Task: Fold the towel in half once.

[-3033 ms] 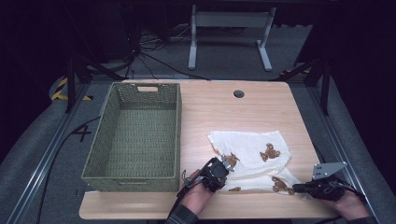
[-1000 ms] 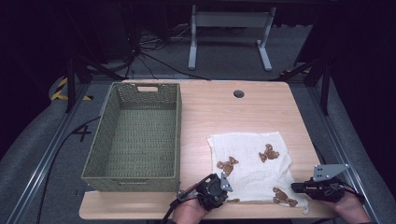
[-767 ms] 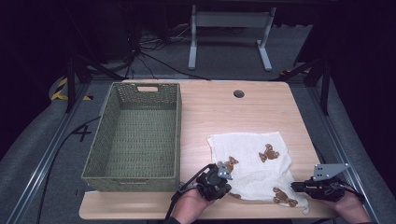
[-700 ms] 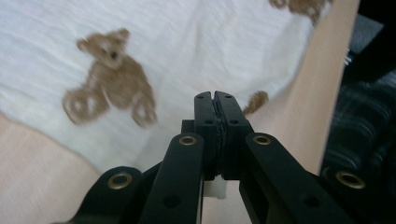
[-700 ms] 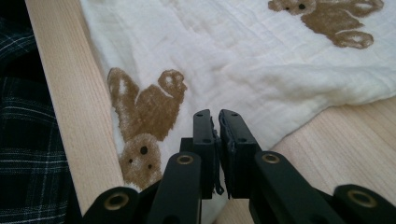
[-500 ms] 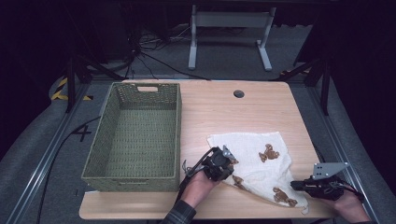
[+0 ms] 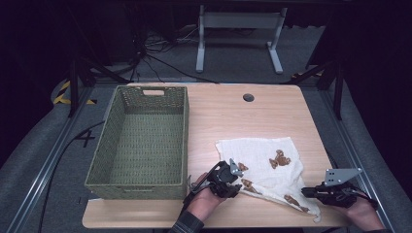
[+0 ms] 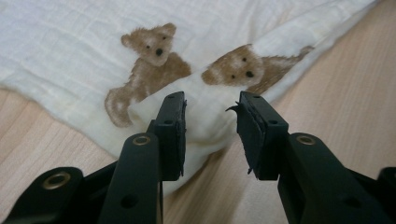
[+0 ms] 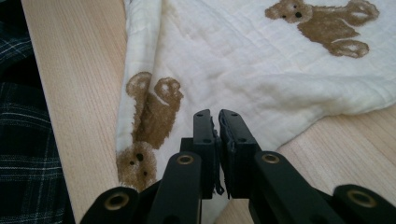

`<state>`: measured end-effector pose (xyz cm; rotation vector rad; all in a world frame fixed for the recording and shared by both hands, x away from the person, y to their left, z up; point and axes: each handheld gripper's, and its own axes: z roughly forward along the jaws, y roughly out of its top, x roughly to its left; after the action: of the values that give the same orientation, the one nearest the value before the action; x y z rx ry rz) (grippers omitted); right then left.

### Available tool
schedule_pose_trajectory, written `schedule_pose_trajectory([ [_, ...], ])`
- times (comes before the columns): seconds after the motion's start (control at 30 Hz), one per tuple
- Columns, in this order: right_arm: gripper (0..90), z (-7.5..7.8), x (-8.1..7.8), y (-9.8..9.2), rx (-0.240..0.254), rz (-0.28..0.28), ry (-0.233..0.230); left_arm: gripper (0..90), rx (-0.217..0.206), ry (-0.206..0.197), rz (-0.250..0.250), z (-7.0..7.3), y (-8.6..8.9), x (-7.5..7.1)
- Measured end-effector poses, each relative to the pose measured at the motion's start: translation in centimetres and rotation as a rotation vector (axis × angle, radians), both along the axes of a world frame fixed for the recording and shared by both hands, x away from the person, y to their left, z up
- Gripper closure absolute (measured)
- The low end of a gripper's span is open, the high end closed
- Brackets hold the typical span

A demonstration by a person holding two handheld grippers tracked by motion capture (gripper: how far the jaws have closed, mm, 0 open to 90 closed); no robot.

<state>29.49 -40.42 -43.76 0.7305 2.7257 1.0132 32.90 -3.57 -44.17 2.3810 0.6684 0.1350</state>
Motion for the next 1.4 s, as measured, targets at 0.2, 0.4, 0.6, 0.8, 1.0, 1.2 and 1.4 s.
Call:
schedule_pose_trajectory([
  [0.2,85.3,-0.1,0.0,0.1,0.000,0.004,0.000,78.2,0.037,-0.010,0.002,-0.5,-0.3,0.7],
  [0.4,85.3,0.0,0.0,0.0,0.001,0.004,0.001,84.9,-0.011,0.025,0.006,0.6,0.4,0.1],
  [0.6,85.3,-0.1,0.0,0.1,0.004,0.008,0.004,84.8,-0.048,0.031,-0.002,1.3,1.7,-2.3],
  [0.8,85.3,-0.1,0.0,0.6,0.005,0.018,0.006,84.6,-0.055,0.095,-0.025,0.4,3.3,-5.0],
  [1.0,85.3,-0.2,0.1,0.7,-0.004,0.017,0.005,71.8,-0.065,0.083,-0.027,0.3,4.1,-6.2],
  [1.2,86.2,0.0,0.7,-0.1,-0.009,-0.056,-0.019,73.4,-0.070,0.040,0.019,1.1,2.6,-3.4],
  [1.4,85.8,0.6,2.9,-0.5,0.020,-0.122,-0.052,76.0,-0.028,0.017,0.096,0.8,0.9,0.1],
])
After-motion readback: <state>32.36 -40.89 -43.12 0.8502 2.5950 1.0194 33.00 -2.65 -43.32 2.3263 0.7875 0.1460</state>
